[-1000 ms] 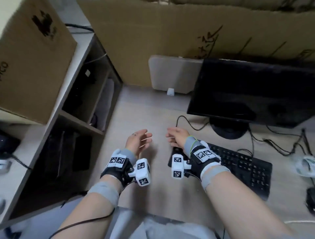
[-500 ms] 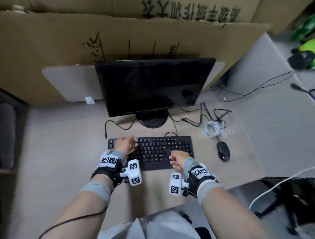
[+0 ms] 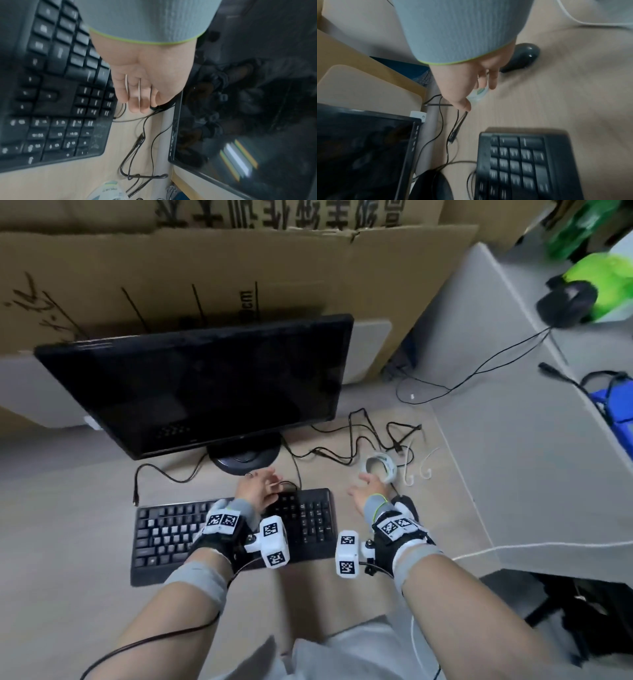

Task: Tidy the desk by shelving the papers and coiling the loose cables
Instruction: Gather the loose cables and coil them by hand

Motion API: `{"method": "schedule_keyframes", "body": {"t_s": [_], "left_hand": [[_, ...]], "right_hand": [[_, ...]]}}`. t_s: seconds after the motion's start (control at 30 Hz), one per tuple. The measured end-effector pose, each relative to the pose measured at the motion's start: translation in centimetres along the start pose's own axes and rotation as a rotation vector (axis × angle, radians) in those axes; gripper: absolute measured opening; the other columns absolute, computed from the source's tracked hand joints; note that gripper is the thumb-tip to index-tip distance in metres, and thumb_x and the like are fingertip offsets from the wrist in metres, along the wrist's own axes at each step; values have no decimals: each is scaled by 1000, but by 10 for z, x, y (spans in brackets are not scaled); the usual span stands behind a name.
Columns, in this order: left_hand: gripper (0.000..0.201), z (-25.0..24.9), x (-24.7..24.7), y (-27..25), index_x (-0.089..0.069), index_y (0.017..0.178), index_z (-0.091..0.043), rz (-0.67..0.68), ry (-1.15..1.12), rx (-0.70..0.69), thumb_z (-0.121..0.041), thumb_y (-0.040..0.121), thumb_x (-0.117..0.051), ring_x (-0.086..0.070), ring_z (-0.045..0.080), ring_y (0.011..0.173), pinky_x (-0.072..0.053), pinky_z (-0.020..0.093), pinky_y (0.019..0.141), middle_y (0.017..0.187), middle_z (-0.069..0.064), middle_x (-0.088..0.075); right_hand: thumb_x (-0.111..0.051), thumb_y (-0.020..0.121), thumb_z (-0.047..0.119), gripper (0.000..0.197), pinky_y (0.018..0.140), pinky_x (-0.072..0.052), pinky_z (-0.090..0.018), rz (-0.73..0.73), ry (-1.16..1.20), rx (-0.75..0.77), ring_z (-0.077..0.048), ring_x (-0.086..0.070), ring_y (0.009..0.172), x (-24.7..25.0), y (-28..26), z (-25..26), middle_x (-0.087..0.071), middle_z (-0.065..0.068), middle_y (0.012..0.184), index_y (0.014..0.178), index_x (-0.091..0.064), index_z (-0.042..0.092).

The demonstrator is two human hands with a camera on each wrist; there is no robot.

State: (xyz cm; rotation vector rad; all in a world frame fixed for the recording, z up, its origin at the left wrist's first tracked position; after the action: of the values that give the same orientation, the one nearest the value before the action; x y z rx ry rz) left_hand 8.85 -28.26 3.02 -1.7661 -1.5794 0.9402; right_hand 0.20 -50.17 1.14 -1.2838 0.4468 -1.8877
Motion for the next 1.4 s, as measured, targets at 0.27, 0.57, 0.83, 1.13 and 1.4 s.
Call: {"method": "schedule_keyframes", "body": {"t_s": [0.27, 0.57, 0.83, 1.13, 1.4], "left_hand": [[17, 32, -77, 16, -59, 112, -13, -114, -28, 11, -16, 100, -49, -65, 20, 82, -50, 32, 83, 101, 9, -66], [48, 33, -102, 1, -66, 110, -16, -17, 17, 30, -51, 78, -76, -72, 18, 90, -58, 34, 75, 97, 0, -75], [35, 31, -29, -8, -60, 109, 6, -263, -181, 53, -15, 82, -67, -72, 29, 77, -61, 41, 70, 101, 22, -66], [49, 54, 68, -6, -72, 101, -3, -615, 441, 129, -46, 87, -54, -56, 41, 113, -43, 38, 95, 114, 28, -65], [63, 41, 50, -2, -50, 137, -16, -879, 565, 150, -32, 80, -71, -47, 40, 124, -37, 42, 104, 141, 21, -41]], "right_hand": [[-65, 88, 21, 40, 89, -43, -20, 148, -423, 114, -30, -42, 131, 40, 100, -12, -49, -13, 142, 127, -63, 12], [-76, 77, 36, 24, 74, -47, -21, 429, -321, 590, -16, -61, 80, 43, 42, 34, -69, 1, 88, 99, -78, 26], [-79, 76, 28, 23, 71, -46, -16, 507, -156, 613, 3, -53, 64, -15, -4, 55, -70, 15, 89, 99, -74, 31], [-68, 80, 19, 65, 110, -34, -38, 95, -465, 499, -31, -31, 136, -53, 25, 58, -28, -5, 150, 140, -40, 19], [-50, 99, 22, 53, 105, -38, -38, 134, -252, 174, -33, -45, 128, -52, 86, 80, -40, -12, 145, 146, -30, 10]]}}
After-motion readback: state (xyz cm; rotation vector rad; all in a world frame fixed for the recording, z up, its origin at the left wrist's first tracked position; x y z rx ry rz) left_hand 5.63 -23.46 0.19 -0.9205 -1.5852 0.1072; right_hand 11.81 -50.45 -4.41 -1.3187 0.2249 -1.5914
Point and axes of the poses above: each hand's wrist, its own y-axis towards the middle knuckle, its own x-axis out of the back of the hand, z = x × y, the point moved 1 cm from there along y, towards the middle knuckle
